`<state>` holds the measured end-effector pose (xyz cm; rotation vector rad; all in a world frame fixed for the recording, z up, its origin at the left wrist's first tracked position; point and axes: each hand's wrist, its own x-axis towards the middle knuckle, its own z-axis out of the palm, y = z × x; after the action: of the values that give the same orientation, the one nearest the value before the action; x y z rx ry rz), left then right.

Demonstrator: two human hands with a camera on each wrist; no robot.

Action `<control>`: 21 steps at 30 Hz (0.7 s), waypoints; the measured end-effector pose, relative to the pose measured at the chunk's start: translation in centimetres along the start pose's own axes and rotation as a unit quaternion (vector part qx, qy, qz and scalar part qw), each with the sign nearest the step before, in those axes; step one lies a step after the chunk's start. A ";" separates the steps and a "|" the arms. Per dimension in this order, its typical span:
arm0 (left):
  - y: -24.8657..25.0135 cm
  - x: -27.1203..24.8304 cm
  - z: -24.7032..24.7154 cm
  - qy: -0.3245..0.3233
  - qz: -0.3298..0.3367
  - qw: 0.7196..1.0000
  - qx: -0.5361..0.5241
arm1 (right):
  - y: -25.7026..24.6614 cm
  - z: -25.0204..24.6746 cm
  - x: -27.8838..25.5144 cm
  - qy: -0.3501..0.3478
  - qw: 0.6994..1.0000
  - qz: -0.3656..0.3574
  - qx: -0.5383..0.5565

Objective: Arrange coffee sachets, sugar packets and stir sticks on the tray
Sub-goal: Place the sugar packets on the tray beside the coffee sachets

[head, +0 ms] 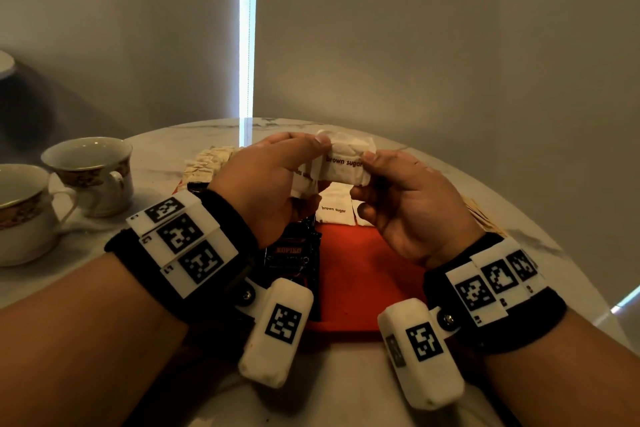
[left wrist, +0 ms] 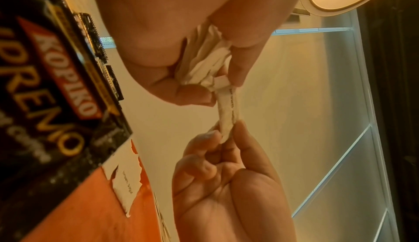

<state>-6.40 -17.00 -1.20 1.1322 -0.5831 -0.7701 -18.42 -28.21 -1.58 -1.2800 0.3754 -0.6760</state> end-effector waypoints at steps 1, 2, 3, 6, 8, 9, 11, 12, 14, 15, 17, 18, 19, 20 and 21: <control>0.0 0.0 0.0 -0.001 -0.003 1.000 0.002 | 0.0 0.0 0.0 0.000 1.000 -0.004 -0.001; 0.0 0.1 -0.1 -0.003 -0.007 1.000 0.002 | 0.1 0.0 0.0 0.001 1.000 -0.010 -0.002; 0.0 0.1 -0.1 -0.004 -0.011 1.000 0.003 | 0.1 0.0 -0.1 0.004 1.000 -0.015 -0.003; -0.1 0.0 -0.1 -0.013 -0.018 1.000 0.007 | 0.2 0.2 0.0 0.021 0.999 -0.028 0.007; -0.1 -0.1 -0.1 -0.020 -0.021 0.999 0.015 | 0.2 0.2 0.1 0.030 0.999 -0.033 0.010; 0.0 -0.1 -0.1 -0.022 -0.020 0.999 0.018 | 0.2 0.2 0.0 0.032 0.999 -0.034 0.007; 0.1 -0.1 -0.2 -0.019 -0.016 1.000 0.016 | 0.2 0.2 0.0 0.031 0.999 -0.037 -0.002; 0.1 0.0 -0.2 -0.015 -0.012 1.000 0.012 | 0.1 0.2 0.0 0.032 0.999 -0.038 -0.004; 0.1 0.0 -0.2 -0.009 -0.005 1.000 0.004 | 0.2 0.2 0.1 0.038 0.998 -0.040 -0.004; 0.1 0.0 -0.1 -0.008 -0.004 1.000 0.001 | 0.2 0.2 0.1 0.042 0.998 -0.042 -0.003; 0.0 0.0 -0.1 -0.008 -0.003 1.000 0.000 | 0.2 0.2 0.2 0.050 0.998 -0.046 -0.001; 0.0 0.0 -0.1 -0.006 -0.002 1.000 0.001 | 0.2 0.2 0.3 0.052 0.997 -0.049 -0.001; 0.0 0.1 -0.1 -0.002 -0.001 1.000 0.000 | 0.2 0.2 0.3 0.055 0.997 -0.053 -0.002; -0.1 0.1 0.0 0.002 0.003 1.000 -0.003 | 0.1 0.1 0.3 0.057 0.997 -0.055 -0.002; -0.1 0.1 0.0 0.005 0.006 1.000 -0.007 | 0.1 0.1 0.3 0.059 0.997 -0.055 -0.003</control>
<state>-6.35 -17.14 -1.31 1.1190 -0.5738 -0.7568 -18.05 -28.31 -1.64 -1.2769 0.4046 -0.8473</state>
